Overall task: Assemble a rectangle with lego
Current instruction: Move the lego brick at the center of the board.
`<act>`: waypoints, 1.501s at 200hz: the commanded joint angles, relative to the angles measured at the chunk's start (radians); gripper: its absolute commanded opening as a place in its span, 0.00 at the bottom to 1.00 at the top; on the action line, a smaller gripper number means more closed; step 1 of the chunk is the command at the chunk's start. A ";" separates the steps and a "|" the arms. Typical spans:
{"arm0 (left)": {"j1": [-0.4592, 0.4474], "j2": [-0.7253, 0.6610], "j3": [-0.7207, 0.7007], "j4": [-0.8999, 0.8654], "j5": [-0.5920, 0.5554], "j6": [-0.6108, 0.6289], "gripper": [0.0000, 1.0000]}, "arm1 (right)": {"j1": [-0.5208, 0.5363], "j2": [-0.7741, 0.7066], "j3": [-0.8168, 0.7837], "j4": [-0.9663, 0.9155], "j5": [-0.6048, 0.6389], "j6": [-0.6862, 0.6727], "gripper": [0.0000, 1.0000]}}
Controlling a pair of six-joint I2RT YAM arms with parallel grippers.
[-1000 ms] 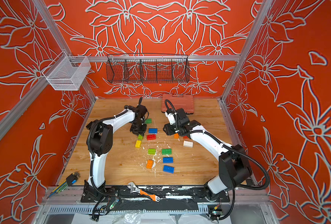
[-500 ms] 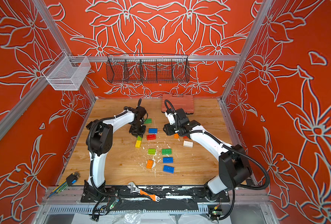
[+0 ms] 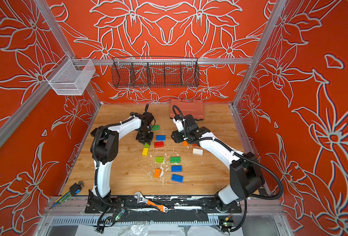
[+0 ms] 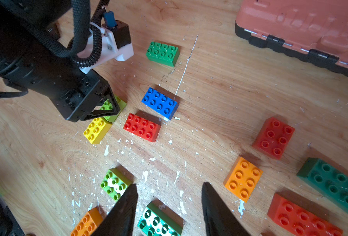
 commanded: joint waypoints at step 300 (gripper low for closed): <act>0.004 -0.042 -0.040 -0.003 0.020 0.029 0.56 | 0.041 0.035 0.061 -0.050 0.028 -0.047 0.59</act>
